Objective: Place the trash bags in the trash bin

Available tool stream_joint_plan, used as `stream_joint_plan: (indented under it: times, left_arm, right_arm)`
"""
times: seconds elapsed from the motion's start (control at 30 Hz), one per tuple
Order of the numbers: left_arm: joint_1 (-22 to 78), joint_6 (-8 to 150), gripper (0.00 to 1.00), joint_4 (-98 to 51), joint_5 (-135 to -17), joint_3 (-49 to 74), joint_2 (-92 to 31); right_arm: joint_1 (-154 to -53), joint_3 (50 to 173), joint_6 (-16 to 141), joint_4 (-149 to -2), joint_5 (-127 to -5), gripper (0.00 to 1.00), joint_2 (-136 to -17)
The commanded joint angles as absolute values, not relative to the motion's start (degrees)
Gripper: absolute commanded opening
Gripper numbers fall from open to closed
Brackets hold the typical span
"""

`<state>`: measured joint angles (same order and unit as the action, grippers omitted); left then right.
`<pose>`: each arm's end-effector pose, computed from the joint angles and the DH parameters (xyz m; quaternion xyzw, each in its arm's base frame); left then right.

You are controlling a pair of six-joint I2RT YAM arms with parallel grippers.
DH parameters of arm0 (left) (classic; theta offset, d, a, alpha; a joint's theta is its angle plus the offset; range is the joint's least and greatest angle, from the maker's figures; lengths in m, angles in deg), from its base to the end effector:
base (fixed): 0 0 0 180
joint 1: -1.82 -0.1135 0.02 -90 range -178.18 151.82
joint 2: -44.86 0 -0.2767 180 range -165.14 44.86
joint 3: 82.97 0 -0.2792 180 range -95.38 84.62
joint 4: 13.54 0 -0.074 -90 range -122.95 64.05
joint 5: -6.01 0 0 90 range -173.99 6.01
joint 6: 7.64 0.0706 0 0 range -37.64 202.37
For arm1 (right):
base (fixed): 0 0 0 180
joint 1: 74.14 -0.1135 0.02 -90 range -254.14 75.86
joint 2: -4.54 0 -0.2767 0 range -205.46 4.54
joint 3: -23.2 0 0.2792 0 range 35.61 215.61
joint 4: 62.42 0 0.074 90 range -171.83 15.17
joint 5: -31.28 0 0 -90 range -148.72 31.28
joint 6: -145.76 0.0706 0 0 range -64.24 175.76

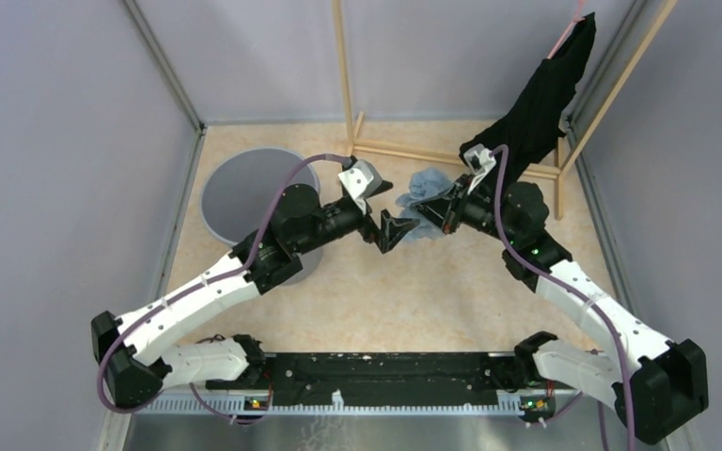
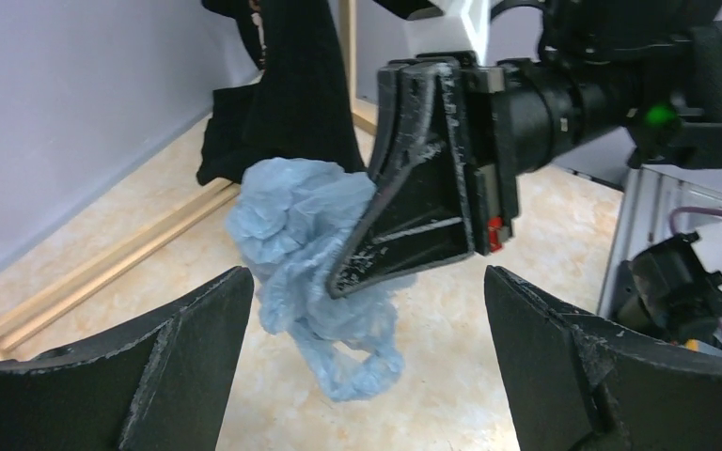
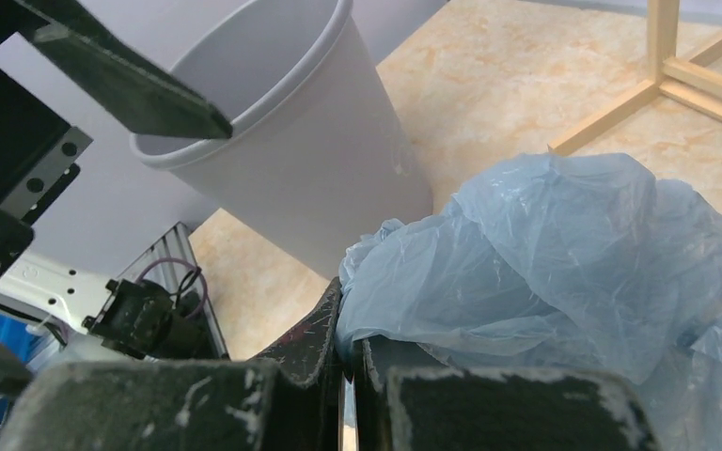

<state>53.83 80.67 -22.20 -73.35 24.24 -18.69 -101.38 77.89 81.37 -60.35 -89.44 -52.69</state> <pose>0.1841 -0.2568 0.4075 0.3575 0.6060 -0.3778 0.6019 0.2359 0.1620 0.3327 -0.1963 0.6819 0.4706 0.5244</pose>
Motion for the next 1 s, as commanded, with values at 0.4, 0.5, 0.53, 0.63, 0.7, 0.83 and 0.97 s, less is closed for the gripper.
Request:
stream_joint_plan:
  times: [0.4,0.5,0.53,0.63,0.7,0.83,0.97]
  left_arm:
    - [53.76,73.65,0.78,-25.58,-74.42,18.75,-31.81]
    - [53.76,73.6,0.74,-25.69,-76.57,19.07,-31.99]
    - [53.76,73.7,0.71,-25.43,-76.68,19.37,-31.82]
    - [53.76,74.07,0.43,-24.05,-76.63,20.52,-30.52]
    - [53.76,74.21,0.24,-23.97,-77.69,20.68,-30.05]
    - [53.85,76.15,0.12,-25.52,-82.05,19.96,-28.56]
    - [53.85,78.01,0.0,-24.97,-87.79,20.89,-25.0]
  right_arm:
    - [-101.21,78.22,88.21,-60.71,-81.81,0.0,-42.0]
    - [-101.17,77.1,91.34,-56.5,-83.61,0.0,-42.03]
    - [-101.2,76.38,92.49,-53.95,-85.01,0.0,-42.29]
    - [-101.2,75.73,93.62,-51.9,-86.08,0.0,-42.84]
    - [-101.21,76.3,92.54,-54.99,-83.33,0.0,-41.95]
    - [-101.19,76.44,89.67,-65.19,-70.18,0.0,-36.64]
    - [-101.14,78.1,85.39,-78.53,-49.09,0.0,-32.14]
